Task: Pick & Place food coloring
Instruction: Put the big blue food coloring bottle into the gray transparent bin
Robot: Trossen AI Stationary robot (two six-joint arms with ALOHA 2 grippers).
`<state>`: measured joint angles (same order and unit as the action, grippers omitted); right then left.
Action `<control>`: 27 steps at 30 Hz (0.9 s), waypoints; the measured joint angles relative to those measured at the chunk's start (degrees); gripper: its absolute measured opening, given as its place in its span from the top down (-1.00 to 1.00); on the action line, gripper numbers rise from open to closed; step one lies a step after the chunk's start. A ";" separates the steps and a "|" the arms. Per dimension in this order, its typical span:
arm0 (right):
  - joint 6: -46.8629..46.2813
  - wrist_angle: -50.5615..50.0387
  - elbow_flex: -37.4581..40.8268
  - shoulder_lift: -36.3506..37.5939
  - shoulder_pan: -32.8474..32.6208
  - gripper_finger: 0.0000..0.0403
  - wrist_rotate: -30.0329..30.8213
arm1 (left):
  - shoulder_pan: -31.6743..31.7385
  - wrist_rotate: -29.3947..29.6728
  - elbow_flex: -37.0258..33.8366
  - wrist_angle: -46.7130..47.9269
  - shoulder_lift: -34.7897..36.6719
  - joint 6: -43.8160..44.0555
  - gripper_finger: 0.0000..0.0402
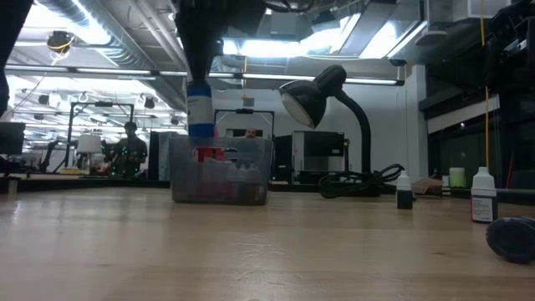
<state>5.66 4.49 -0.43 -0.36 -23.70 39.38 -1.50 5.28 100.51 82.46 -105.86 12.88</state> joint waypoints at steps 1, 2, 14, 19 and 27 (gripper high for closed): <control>-0.01 -0.02 0.00 0.00 0.00 0.93 0.00 | 0.00 0.06 0.00 0.00 -0.43 -0.30 0.42; -0.01 0.00 0.01 0.00 0.00 0.93 0.00 | 0.00 0.07 -0.07 -0.12 -0.72 -0.58 0.42; 0.01 -0.02 0.02 0.00 0.00 0.93 0.00 | 0.00 0.04 -7.04 -5.74 -1.34 -1.11 0.42; 0.00 -0.01 0.02 0.01 0.00 0.93 0.00 | 0.20 0.02 -9.60 -9.88 -1.34 -1.67 0.42; 0.01 -0.02 0.00 0.00 0.02 0.93 0.00 | 1.46 -0.44 -12.55 -12.77 -1.34 -3.18 0.42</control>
<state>5.67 4.47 -0.42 -0.36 -23.68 39.38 -0.04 4.84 87.96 69.69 -107.20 9.70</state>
